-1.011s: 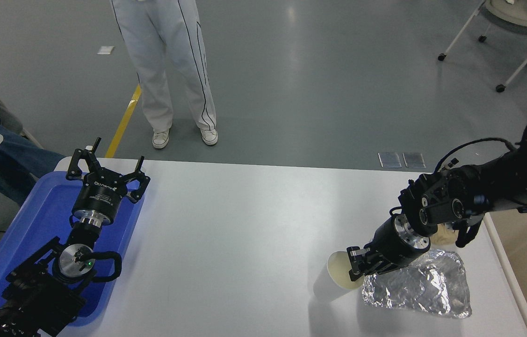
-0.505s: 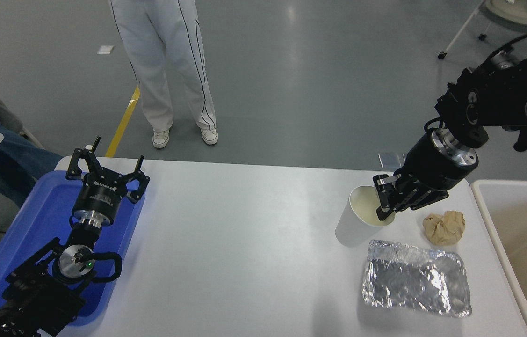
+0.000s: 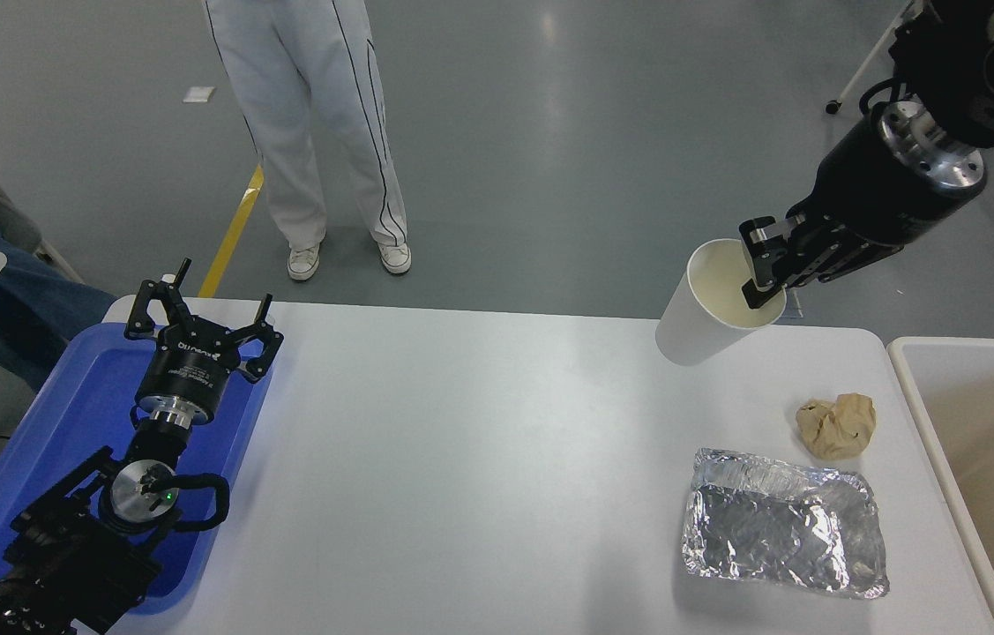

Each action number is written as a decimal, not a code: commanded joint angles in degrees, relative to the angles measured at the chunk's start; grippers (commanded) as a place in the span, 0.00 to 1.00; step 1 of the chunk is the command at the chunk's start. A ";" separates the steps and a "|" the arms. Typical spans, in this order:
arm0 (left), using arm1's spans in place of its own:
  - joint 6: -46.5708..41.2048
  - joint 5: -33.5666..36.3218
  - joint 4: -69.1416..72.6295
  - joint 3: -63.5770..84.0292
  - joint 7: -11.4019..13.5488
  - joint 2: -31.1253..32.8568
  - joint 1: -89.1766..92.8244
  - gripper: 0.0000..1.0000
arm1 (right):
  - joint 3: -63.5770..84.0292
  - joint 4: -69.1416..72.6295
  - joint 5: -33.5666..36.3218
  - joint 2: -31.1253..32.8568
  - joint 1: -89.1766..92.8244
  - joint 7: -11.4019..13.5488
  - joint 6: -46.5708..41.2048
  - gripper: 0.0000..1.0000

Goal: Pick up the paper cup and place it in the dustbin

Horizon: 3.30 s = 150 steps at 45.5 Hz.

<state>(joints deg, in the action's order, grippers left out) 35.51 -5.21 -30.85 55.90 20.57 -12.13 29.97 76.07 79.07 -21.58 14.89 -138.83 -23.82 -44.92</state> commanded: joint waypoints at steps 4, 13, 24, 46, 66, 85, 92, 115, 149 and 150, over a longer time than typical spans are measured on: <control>0.00 -0.07 0.00 0.09 0.09 0.00 -0.09 1.00 | 2.94 -0.41 -1.71 4.87 1.55 0.00 -0.08 0.00; 0.00 -0.07 0.00 0.00 0.09 0.00 -0.09 1.00 | 9.44 -1.11 -8.12 12.61 2.52 0.00 -0.08 0.00; 0.00 -0.07 0.00 0.00 0.09 0.00 0.00 1.00 | 20.34 -1.38 -9.80 22.19 2.52 0.09 -0.08 0.00; 0.00 -0.07 0.00 0.00 0.09 0.00 -0.09 1.00 | 34.85 -13.76 -11.12 38.71 1.90 0.00 -0.08 0.00; 0.00 -0.07 0.00 0.09 0.09 0.00 -0.09 1.00 | 17.64 -29.23 -15.69 44.52 23.59 0.00 -0.08 0.00; 0.00 -0.07 0.00 0.09 0.09 0.00 0.00 1.00 | -19.37 -50.50 -15.34 43.82 64.99 0.09 -0.08 0.00; 0.00 -0.07 0.00 0.09 0.09 0.00 -0.09 1.00 | -24.12 -56.21 -15.25 41.89 72.29 0.09 -0.08 0.00; 0.00 -0.07 0.00 0.09 0.09 0.00 -0.09 1.00 | -34.85 -71.60 -2.95 33.45 92.25 1.58 8.43 0.00; 0.00 -0.07 0.00 0.09 0.09 0.00 -0.09 1.00 | -48.12 -72.92 4.79 23.69 108.34 7.64 37.80 0.00; 0.00 -0.07 0.09 0.09 0.09 0.00 -0.09 1.00 | -48.12 -72.92 4.79 23.69 108.34 7.64 37.80 0.00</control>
<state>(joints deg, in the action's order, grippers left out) 35.49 -5.27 -30.84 55.99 20.65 -12.13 29.91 30.14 6.41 -17.62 40.69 -32.77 -17.85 -10.05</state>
